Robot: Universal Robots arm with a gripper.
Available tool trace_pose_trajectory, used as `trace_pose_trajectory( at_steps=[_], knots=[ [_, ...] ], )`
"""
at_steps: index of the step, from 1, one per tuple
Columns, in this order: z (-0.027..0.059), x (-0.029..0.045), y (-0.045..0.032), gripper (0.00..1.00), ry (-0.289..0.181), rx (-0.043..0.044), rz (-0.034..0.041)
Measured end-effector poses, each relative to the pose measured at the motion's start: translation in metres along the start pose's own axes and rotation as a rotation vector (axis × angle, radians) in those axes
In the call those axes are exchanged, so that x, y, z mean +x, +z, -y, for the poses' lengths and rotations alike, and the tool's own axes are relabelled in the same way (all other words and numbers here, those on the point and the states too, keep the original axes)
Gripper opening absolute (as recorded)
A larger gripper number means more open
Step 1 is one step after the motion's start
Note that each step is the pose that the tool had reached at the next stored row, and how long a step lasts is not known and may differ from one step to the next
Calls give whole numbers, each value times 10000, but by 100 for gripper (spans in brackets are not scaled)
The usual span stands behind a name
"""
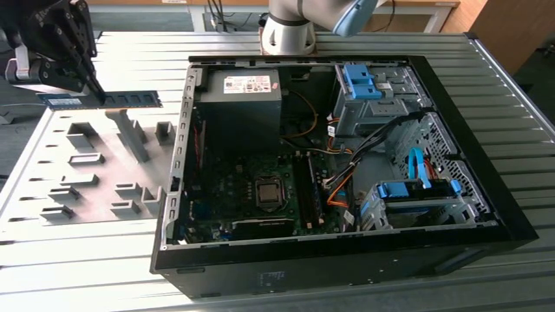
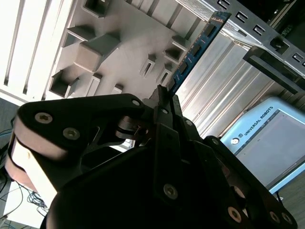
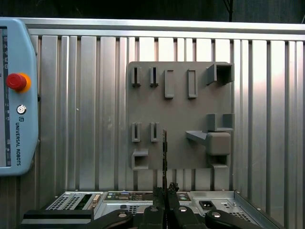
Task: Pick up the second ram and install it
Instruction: 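Pick up the second ram and move it above second insertion slot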
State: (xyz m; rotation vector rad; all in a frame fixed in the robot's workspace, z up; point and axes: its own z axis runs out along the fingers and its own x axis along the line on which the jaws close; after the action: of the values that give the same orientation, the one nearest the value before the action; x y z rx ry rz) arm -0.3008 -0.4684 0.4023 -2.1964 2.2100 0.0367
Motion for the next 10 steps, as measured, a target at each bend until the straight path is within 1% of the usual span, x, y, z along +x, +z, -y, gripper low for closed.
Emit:
trace_pose_trajectory(
  at_steps=[10],
  knots=[
    [18,0,0,14,0,1,1]
  ],
)
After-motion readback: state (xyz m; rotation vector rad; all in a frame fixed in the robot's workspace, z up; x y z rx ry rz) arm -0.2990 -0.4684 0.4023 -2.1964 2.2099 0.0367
